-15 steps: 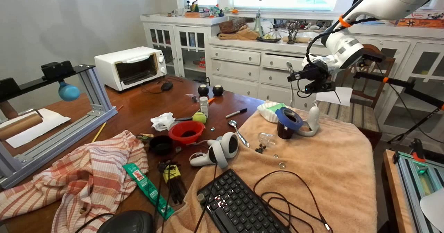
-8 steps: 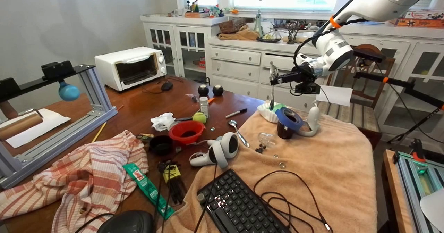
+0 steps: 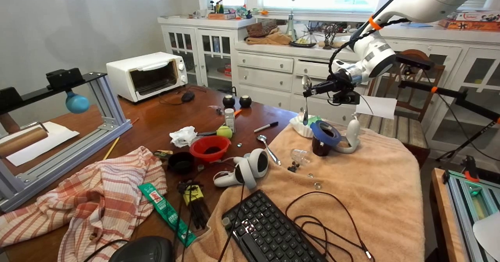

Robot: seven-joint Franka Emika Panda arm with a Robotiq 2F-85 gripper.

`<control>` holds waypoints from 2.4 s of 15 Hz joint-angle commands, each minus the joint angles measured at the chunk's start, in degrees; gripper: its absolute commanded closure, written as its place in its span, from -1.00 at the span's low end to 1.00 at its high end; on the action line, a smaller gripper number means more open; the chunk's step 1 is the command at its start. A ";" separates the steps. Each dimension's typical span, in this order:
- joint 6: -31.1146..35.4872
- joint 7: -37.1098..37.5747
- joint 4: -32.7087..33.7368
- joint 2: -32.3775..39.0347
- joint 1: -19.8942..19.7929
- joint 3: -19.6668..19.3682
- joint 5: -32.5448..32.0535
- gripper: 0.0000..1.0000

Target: Put the spoon inside the black cup

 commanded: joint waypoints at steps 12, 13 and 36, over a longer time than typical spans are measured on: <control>-11.40 4.27 8.11 3.65 -2.03 -3.02 -7.22 0.96; -11.51 4.08 8.67 4.09 -2.35 -3.02 -7.59 0.96; -17.04 -7.96 8.52 4.08 -7.81 -2.81 -21.65 0.96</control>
